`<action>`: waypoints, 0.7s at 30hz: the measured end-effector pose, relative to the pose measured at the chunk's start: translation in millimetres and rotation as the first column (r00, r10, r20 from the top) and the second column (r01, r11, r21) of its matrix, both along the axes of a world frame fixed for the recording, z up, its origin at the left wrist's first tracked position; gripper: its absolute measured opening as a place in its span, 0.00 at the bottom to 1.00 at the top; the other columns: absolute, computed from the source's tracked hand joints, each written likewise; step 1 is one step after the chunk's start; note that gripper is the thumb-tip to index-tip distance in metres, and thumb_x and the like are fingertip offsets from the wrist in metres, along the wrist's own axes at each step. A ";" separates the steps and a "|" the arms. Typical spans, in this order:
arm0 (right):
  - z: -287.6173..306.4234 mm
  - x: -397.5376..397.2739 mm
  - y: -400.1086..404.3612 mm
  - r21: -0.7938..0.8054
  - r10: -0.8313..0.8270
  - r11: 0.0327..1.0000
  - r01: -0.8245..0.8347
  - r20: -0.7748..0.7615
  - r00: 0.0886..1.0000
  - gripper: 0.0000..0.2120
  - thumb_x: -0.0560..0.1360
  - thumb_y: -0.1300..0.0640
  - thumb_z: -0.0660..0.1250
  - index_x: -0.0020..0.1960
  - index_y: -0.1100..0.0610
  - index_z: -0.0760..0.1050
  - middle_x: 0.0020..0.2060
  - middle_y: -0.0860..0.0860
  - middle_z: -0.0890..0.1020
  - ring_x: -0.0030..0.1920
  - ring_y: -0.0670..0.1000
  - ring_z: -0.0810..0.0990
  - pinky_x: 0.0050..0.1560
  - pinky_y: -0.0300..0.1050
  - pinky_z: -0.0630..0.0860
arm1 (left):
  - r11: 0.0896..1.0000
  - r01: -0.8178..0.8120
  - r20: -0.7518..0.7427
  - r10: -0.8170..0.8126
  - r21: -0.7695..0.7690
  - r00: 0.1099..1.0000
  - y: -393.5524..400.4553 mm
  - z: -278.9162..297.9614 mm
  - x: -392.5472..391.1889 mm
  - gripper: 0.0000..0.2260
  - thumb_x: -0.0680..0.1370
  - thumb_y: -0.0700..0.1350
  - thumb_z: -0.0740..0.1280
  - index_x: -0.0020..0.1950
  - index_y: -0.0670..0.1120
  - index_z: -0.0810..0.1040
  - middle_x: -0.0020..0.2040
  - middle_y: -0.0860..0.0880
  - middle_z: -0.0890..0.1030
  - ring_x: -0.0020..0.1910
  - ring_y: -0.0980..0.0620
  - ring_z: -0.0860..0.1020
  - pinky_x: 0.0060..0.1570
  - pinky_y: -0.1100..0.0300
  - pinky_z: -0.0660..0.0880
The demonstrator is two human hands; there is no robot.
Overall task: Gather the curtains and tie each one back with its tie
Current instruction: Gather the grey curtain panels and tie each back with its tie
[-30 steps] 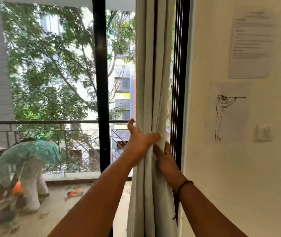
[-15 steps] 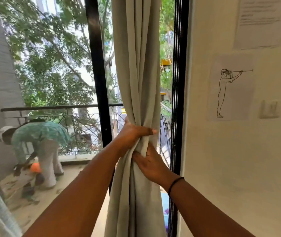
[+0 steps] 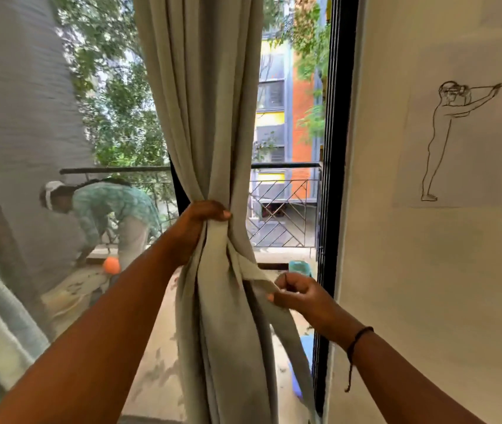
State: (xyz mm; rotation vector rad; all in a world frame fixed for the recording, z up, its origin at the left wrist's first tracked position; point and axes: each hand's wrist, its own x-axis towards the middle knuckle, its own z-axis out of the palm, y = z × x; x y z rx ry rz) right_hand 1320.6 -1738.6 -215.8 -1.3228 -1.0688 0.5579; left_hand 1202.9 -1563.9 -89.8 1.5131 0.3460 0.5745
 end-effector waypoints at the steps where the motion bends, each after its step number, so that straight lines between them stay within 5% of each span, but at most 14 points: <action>1: 5.9 1.2 2.6 0.029 0.049 0.998 -0.048 -0.053 0.997 0.14 0.61 0.50 0.73 0.38 0.55 0.72 0.32 0.48 0.72 0.34 0.46 0.67 0.34 0.37 0.64 | 1.000 0.000 -0.012 0.000 -0.009 1.000 -1.3 -0.5 1.6 0.06 0.57 0.42 0.68 0.30 0.42 0.81 0.28 0.44 0.78 0.26 0.49 0.76 0.27 0.65 0.74; 4: 23.8 3.2 13.9 0.082 0.181 0.981 -0.173 -0.102 0.978 0.16 0.61 0.57 0.76 0.45 0.54 0.73 0.38 0.53 0.73 0.37 0.47 0.71 0.38 0.37 0.70 | 1.000 0.021 -0.037 -0.022 -0.016 0.999 -9.9 -4.2 12.7 0.15 0.54 0.44 0.70 0.37 0.40 0.81 0.32 0.43 0.79 0.30 0.47 0.77 0.32 0.60 0.74; 6: 29.9 5.0 18.6 0.060 0.186 0.981 -0.183 -0.048 0.981 0.20 0.61 0.60 0.77 0.48 0.55 0.71 0.41 0.58 0.72 0.40 0.52 0.72 0.42 0.46 0.74 | 0.998 0.054 -0.042 -0.055 -0.016 0.998 -16.4 -5.5 20.5 0.20 0.53 0.46 0.70 0.42 0.38 0.80 0.33 0.42 0.79 0.30 0.46 0.77 0.34 0.59 0.75; 9: 31.2 11.9 16.0 0.030 -0.018 0.999 0.011 0.248 0.969 0.19 0.62 0.55 0.77 0.47 0.48 0.71 0.38 0.47 0.74 0.35 0.45 0.71 0.40 0.45 0.72 | 0.996 0.083 -0.036 -0.084 -0.032 0.996 -22.9 -5.6 28.9 0.16 0.57 0.44 0.69 0.42 0.39 0.80 0.33 0.43 0.81 0.30 0.47 0.78 0.33 0.60 0.76; 12: 30.8 14.0 8.8 0.243 -0.336 0.940 0.238 0.549 0.766 0.15 0.64 0.56 0.71 0.46 0.44 0.70 0.36 0.37 0.70 0.34 0.41 0.69 0.36 0.36 0.67 | 0.995 0.068 -0.006 -0.068 -0.066 0.998 -20.4 -8.8 34.2 0.22 0.55 0.46 0.71 0.46 0.38 0.82 0.38 0.41 0.81 0.35 0.44 0.79 0.38 0.57 0.77; 15: 24.8 8.3 2.4 0.365 -0.400 0.907 0.209 0.598 0.694 0.16 0.67 0.57 0.70 0.51 0.45 0.70 0.35 0.41 0.71 0.31 0.40 0.70 0.34 0.38 0.69 | 0.988 0.124 0.029 -0.122 -0.093 0.992 -19.8 -11.2 39.0 0.15 0.59 0.43 0.69 0.43 0.41 0.85 0.42 0.41 0.83 0.41 0.43 0.81 0.46 0.52 0.78; 19: 8.6 9.3 -2.3 0.500 -0.548 0.832 0.241 0.670 0.501 0.15 0.69 0.51 0.73 0.50 0.47 0.69 0.31 0.43 0.73 0.28 0.42 0.70 0.29 0.37 0.70 | 0.984 0.129 0.103 -0.117 -0.119 0.988 -27.3 -12.3 45.3 0.06 0.65 0.41 0.68 0.38 0.42 0.83 0.31 0.46 0.80 0.30 0.49 0.80 0.53 0.44 0.77; 21: 4.6 11.8 -2.2 0.481 -0.531 0.844 0.239 0.682 0.502 0.13 0.70 0.46 0.71 0.49 0.47 0.70 0.28 0.42 0.70 0.27 0.42 0.68 0.28 0.41 0.72 | 0.992 0.090 0.101 -0.080 -0.094 0.992 -33.4 -12.5 48.3 0.08 0.67 0.45 0.68 0.42 0.42 0.80 0.30 0.47 0.80 0.28 0.51 0.79 0.45 0.48 0.80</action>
